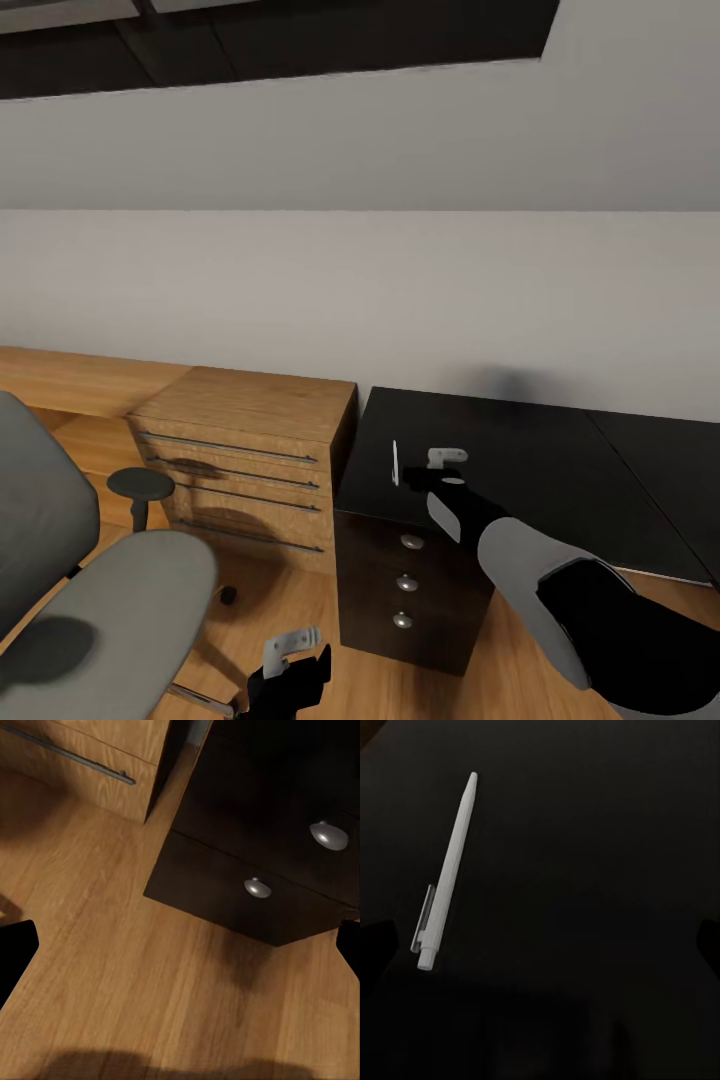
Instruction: In the bedroom, organize the workspace by keeping the computer under the desk, ensuring the monitor is on the desk, placing the keyboard on the desk next to the monitor, placing the mouse on the desk next to the keyboard, moving the folder from the swivel chair onto the desk next to the mouse, stacking the notebook on top of the folder with the pen on top of the notebook, and positioning the swivel chair next to the desk.
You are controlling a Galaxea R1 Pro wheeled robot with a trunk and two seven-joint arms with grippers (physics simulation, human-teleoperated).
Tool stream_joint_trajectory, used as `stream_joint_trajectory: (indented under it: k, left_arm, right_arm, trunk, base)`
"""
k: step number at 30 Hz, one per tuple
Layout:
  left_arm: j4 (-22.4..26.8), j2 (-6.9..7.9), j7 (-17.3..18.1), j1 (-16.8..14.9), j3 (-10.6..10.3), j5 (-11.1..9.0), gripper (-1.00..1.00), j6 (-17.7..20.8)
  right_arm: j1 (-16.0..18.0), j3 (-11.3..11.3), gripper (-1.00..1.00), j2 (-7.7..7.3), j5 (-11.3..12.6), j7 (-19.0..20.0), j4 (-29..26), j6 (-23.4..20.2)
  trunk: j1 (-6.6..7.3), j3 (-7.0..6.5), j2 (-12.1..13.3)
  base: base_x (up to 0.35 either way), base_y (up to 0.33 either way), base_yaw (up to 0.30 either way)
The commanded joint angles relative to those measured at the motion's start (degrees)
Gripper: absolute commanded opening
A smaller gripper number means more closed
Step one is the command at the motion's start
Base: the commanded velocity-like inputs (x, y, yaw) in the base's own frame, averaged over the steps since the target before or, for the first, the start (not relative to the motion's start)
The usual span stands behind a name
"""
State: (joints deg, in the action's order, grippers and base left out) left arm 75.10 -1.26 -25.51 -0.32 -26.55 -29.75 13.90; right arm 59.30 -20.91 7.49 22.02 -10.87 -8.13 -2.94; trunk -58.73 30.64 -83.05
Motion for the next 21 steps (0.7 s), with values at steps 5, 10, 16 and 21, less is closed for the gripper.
stream_joint_trajectory:
  k: [5, 10, 16, 21]
  left_arm:
    - [1.3, 0.04, -0.48, -0.03, 0.03, -0.39, 1.0, 0.16]
    - [1.51, 0.03, -0.45, -0.03, 0.04, -0.39, 1.0, 0.15]
    - [1.53, 0.03, -0.47, -0.03, 0.02, -0.39, 1.0, 0.16]
    - [1.54, 0.03, -0.44, -0.03, 0.01, -0.39, 1.0, 0.16]
  right_arm:
    - [-0.14, -0.61, 1.0, 0.26, 0.4, -0.34, -0.05, -0.32]
    - [-0.37, -0.66, 1.0, 1.35, -0.68, -0.26, -0.01, -0.46]
    - [-0.41, -0.64, 1.0, 2.25, -2.56, -0.2, 0.11, -2.08]
    - [-0.42, -0.63, 1.0, 2.33, -2.74, -0.17, 0.07, -2.8]
  trunk:
    - [0.0, 0.06, -0.03]
    - [0.0, 0.06, -0.03]
    - [0.0, 0.06, -0.03]
    - [0.0, 0.06, -0.03]
  base:
    - [0.169, 0.128, 0.0]
    - [0.094, 0.073, 0.0]
    - [0.171, 0.057, 0.0]
    - [0.076, 0.02, 0.0]
